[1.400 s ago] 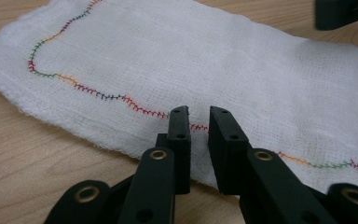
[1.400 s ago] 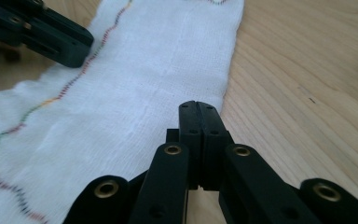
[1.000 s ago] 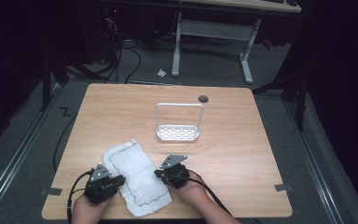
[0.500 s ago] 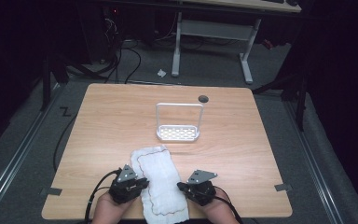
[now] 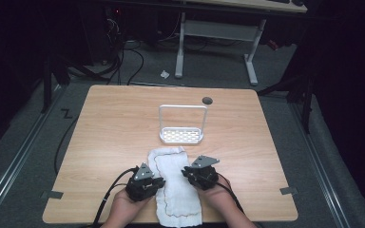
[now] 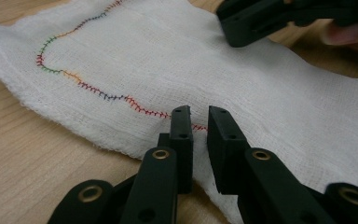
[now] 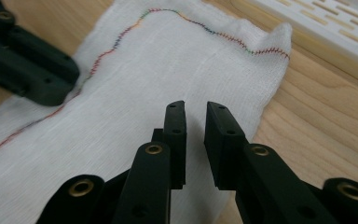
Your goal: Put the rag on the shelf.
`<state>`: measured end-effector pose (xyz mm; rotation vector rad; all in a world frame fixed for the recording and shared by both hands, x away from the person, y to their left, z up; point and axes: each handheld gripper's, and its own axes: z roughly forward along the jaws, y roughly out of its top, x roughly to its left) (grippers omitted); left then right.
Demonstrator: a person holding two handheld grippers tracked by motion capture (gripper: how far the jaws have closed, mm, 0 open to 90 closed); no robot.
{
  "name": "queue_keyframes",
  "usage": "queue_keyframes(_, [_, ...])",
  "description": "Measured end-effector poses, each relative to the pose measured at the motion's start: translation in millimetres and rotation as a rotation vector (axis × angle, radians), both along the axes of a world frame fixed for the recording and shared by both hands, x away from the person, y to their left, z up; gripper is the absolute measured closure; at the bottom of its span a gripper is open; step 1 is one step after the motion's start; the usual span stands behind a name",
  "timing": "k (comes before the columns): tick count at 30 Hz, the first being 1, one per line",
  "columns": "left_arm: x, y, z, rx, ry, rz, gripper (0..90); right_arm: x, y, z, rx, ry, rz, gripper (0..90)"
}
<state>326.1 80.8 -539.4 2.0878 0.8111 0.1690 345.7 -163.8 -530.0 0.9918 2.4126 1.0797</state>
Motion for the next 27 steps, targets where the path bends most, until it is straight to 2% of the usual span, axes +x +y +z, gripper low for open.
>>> queue_keyframes(4, [-0.6,0.1,-1.2,-0.008,-0.007,-0.004,79.1,5.6,-4.4,-2.7,0.015,0.021,-0.007,79.4])
queue_keyframes(9, [-1.1,-2.3,-1.4,-0.026,0.011,-0.017,77.2,-6.1,-15.9,-3.7,0.017,0.022,-0.013,79.7])
queue_keyframes(12, [-5.7,-11.4,-0.4,-0.019,0.013,-0.052,75.3,-19.2,-29.3,-3.8,0.018,0.025,-0.018,79.8])
queue_keyframes(18, [-12.3,-19.2,-0.5,-0.021,0.016,-0.094,73.3,-33.4,-44.5,-5.0,0.041,0.035,-0.031,79.6])
queue_keyframes(26, [-16.5,-17.5,-0.1,-0.031,0.032,-0.112,71.5,-32.1,-45.6,-6.6,0.057,0.034,-0.029,79.4])
queue_keyframes(27, [-17.2,-16.6,0.9,-0.028,0.02,-0.109,70.5,-31.5,-45.9,-6.7,0.06,0.036,-0.027,79.4])
